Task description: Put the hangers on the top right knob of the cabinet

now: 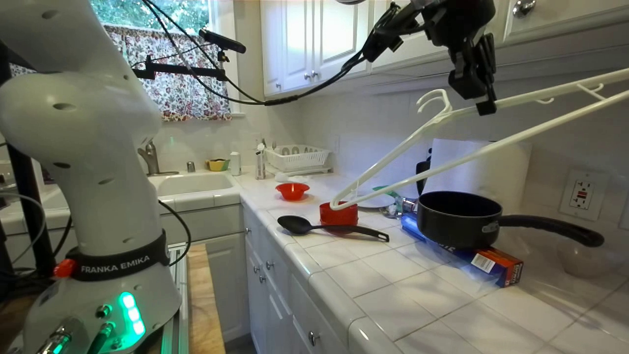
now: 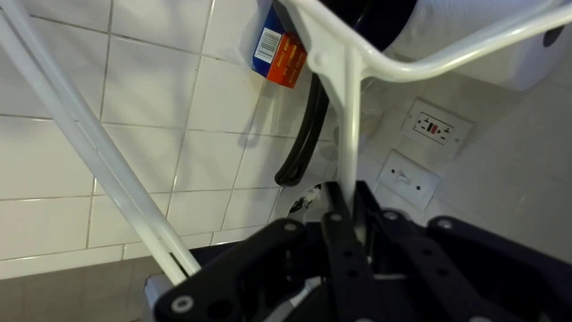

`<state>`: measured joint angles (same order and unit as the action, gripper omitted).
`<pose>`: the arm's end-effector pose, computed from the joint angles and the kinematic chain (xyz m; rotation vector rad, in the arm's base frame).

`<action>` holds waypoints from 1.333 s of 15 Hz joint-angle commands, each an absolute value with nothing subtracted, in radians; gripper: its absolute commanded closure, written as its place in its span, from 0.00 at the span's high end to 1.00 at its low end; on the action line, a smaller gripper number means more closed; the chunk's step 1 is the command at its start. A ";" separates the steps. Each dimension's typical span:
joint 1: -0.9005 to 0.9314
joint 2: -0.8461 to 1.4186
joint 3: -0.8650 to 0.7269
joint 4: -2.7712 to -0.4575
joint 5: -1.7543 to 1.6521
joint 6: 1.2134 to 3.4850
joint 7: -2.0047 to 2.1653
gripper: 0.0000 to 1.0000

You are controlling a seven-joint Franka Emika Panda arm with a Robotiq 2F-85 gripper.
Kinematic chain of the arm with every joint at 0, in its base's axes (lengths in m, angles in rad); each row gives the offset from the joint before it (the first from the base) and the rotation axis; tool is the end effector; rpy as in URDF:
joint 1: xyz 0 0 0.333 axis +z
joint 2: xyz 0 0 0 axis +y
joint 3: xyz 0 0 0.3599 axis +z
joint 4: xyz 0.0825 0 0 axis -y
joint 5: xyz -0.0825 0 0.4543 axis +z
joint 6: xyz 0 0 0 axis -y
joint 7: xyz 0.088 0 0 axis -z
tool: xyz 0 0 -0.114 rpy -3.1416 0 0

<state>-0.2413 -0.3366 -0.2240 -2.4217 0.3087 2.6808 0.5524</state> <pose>0.4698 -0.2517 0.4969 -2.1954 1.6078 -0.7875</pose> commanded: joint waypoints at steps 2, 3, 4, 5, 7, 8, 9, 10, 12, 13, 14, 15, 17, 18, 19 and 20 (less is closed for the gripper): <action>-0.250 -0.400 -0.212 -2.435 0.340 2.694 0.524 0.04; -0.251 -0.405 -0.209 -2.432 0.338 2.695 0.525 0.04; -0.255 -0.413 -0.206 -2.429 0.333 2.695 0.529 0.04; -0.257 -0.419 -0.202 -2.428 0.331 2.700 0.533 0.04; -0.260 -0.438 -0.197 -2.426 0.335 2.711 0.541 0.04; -0.264 -0.450 -0.192 -2.428 0.337 2.718 0.553 0.04; -0.270 -0.458 -0.187 -2.427 0.336 2.723 0.565 0.04; -0.279 -0.465 -0.180 -2.425 0.334 2.722 0.585 0.04; -0.292 -0.474 -0.172 -2.413 0.332 2.716 0.611 0.04; -0.297 -0.479 -0.168 -2.409 0.333 2.715 0.625 0.04; -0.300 -0.485 -0.165 -2.404 0.333 2.716 0.635 0.04; -0.304 -0.489 -0.161 -2.400 0.332 2.720 0.645 0.04; -0.308 -0.491 -0.159 -2.385 0.331 2.722 0.659 0.04; -0.308 -0.491 -0.159 -2.378 0.331 2.723 0.665 0.04; -0.307 -0.492 -0.159 -2.370 0.330 2.721 0.667 0.04; -0.308 -0.491 -0.158 -2.364 0.329 2.727 0.670 0.04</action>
